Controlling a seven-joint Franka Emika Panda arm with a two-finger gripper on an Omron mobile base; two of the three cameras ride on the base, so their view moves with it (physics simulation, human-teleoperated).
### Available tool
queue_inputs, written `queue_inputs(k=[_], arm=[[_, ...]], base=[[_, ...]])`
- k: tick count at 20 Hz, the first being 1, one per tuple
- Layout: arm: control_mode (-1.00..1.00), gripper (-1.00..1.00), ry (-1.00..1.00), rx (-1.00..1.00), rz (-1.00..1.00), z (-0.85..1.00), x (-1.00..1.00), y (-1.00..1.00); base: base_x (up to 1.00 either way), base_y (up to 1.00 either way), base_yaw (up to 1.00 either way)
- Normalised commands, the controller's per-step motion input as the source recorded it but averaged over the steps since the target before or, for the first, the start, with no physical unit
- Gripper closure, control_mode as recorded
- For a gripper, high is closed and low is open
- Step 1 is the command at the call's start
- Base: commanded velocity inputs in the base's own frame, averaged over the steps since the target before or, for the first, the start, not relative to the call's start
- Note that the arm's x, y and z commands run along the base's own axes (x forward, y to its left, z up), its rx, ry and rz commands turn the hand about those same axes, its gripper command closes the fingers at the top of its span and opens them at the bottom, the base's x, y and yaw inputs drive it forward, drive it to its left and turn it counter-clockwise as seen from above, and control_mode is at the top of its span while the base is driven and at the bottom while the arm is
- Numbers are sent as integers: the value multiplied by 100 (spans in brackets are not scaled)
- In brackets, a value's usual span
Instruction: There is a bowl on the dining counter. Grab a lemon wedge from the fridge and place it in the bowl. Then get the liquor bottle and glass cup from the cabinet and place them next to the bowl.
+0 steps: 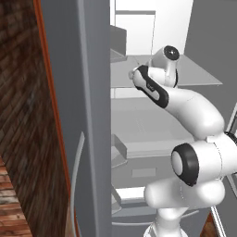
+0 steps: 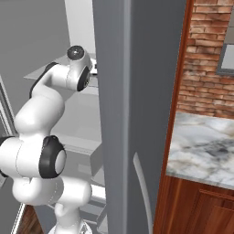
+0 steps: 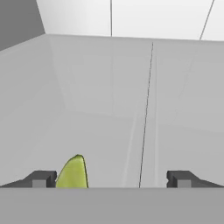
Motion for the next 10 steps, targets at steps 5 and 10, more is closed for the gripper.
queue_inputs(k=[5, 10], arm=[[-100, -100, 0, 0, -2, -19, -7, -2], [-100, 100, 3, 0, 0, -40, 5, 1]], base=[[0, 0, 0], [0, 0, 0]])
